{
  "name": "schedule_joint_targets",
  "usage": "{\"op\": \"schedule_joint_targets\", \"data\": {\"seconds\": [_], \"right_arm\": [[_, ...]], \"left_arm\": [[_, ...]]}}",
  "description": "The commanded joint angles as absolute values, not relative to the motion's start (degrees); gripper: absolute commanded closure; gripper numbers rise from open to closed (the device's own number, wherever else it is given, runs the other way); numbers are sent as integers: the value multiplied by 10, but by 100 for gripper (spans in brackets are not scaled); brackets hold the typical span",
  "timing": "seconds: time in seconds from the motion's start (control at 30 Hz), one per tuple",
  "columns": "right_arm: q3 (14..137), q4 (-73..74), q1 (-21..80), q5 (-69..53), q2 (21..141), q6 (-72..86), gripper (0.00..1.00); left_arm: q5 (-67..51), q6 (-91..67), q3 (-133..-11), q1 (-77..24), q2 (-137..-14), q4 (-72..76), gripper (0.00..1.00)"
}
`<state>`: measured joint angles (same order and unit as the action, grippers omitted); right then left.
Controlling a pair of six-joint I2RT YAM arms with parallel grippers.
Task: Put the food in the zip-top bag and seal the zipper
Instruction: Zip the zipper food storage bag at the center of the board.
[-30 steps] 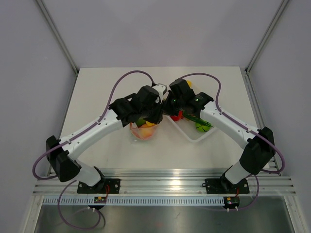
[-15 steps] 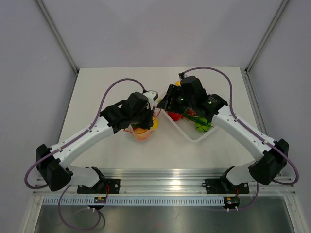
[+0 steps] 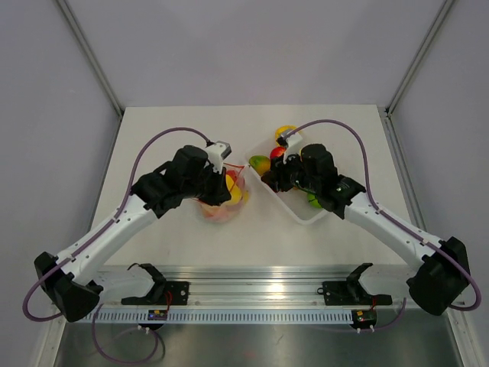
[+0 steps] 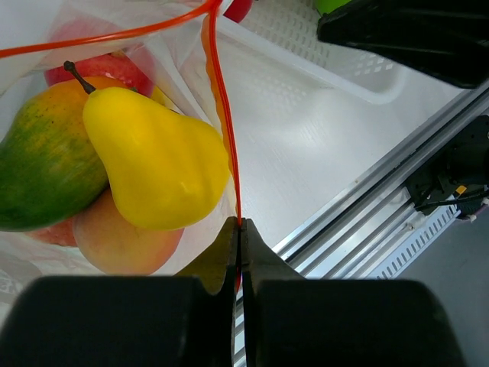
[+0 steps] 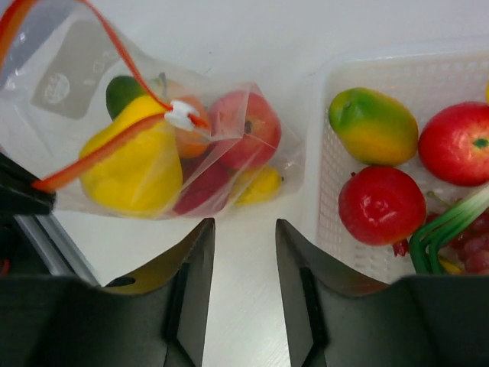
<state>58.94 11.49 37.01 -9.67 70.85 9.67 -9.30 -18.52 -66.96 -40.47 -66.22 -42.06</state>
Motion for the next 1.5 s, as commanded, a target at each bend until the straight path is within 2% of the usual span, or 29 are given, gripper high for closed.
{"op": "schedule_joint_targets", "data": {"seconds": [0.0, 0.13, 0.27, 0.53, 0.73, 1.07, 1.3, 1.47], "right_arm": [[528, -70, 367, -177, 677, -44, 56], [477, -176, 367, -211, 684, -72, 50], [498, -179, 363, -304, 716, -91, 45], [535, -195, 346, -381, 786, -91, 41], [533, -204, 328, -402, 795, -100, 41], [555, -192, 300, -557, 836, -111, 44], [561, -206, 294, -575, 855, -110, 44], [570, -200, 292, -597, 870, -106, 54]], "left_arm": [[-125, -165, -672, -399, -641, -415, 100], [-133, -157, -671, -397, -638, -421, 100], [-140, -156, -668, -397, -637, -421, 100], [-151, -154, -663, -397, -635, -418, 100], [-154, -151, -665, -397, -632, -421, 100], [-159, -151, -677, -397, -638, -426, 100], [-158, -152, -680, -397, -639, -432, 100], [-158, -155, -679, -397, -638, -432, 100]]}}
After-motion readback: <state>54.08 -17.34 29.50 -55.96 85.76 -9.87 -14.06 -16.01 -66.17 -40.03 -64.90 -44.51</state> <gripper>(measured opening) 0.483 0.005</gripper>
